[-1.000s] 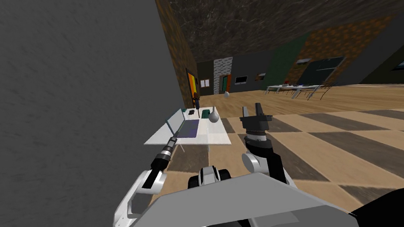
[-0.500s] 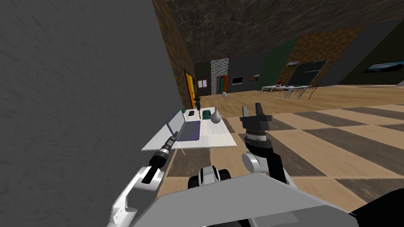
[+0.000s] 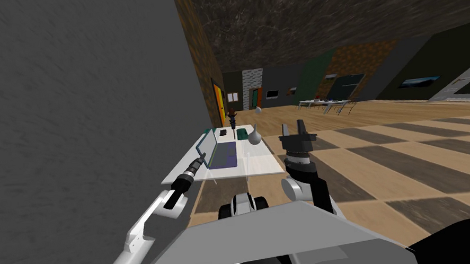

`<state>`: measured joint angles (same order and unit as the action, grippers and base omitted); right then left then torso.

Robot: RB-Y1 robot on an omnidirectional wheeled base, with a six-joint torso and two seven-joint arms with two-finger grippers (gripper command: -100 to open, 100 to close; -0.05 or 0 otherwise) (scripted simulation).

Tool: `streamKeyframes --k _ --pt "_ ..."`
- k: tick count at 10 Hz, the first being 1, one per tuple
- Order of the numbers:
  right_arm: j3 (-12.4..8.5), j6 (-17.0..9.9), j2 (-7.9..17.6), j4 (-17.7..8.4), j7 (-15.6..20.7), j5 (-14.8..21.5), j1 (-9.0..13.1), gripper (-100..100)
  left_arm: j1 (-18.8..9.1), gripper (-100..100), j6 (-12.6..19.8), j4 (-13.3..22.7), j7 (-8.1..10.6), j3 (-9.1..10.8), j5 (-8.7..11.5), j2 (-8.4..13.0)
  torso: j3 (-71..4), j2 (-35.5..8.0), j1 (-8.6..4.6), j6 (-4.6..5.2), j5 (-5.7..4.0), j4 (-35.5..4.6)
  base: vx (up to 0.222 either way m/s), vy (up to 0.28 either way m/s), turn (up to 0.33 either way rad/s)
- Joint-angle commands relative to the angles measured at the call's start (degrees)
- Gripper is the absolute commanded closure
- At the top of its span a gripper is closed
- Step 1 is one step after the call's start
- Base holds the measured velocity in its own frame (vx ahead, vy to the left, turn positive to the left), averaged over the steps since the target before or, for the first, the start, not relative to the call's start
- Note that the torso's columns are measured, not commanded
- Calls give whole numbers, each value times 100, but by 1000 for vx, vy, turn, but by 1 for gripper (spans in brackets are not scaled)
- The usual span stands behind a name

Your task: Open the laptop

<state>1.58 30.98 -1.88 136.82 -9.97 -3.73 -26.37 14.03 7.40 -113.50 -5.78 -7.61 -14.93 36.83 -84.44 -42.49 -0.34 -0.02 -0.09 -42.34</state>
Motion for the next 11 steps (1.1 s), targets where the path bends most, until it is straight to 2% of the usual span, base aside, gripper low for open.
streamKeyframes --k 1,2,3,4,5,6,7,8,9,10,11 --pt "1 0 -1 0 0 0 1 0 1 100 -1 0 1 1 1 0 3 -3 -2 2 -2 -2 5 6 -1" --pt "1 0 -1 0 0 0 1 0 287 100 -188 -136 15 205 -275 -153 -3 6 14 2 2 1 45 -26 -121" --pt "1 0 -1 0 0 0 1 0 359 100 -188 -136 15 205 -275 -153 -15 25 23 6 12 3 45 -46 -51" --pt "1 0 -1 0 0 0 0 0 570 100 -375 -271 29 409 -543 -305 -18 28 27 8 13 7 56 -64 -115" --pt "1 0 -1 0 0 0 0 0 717 100 -375 -271 29 409 -550 -305 -17 27 22 10 5 1 52 -52 -59" --pt "1 0 -1 0 0 0 0 0 917 100 -562 -407 44 614 -783 -458 -12 19 29 5 6 1 52 -52 -102" --pt "1 0 -1 0 0 0 0 0 1075 100 -562 -407 44 614 -825 -458 -11 18 27 11 6 0 48 -42 -70" --pt "1 0 -1 0 0 0 0 0 1274 100 -749 -543 58 818 -1062 -610 -8 14 33 3 8 2 52 -57 -97" --pt "1 0 -1 0 0 0 0 0 1434 100 -749 -543 58 818 -1100 -610 -8 12 28 3 5 -3 51 -41 -58" --pt "1 0 -1 0 0 0 0 0 1655 100 -937 -679 72 1023 -1333 -763 -8 13 33 4 9 2 68 -52 -120" --pt "1 0 -1 0 0 0 0 0 1792 100 -937 -679 72 1023 -1375 -763 -12 20 26 8 7 2 54 -39 -63"
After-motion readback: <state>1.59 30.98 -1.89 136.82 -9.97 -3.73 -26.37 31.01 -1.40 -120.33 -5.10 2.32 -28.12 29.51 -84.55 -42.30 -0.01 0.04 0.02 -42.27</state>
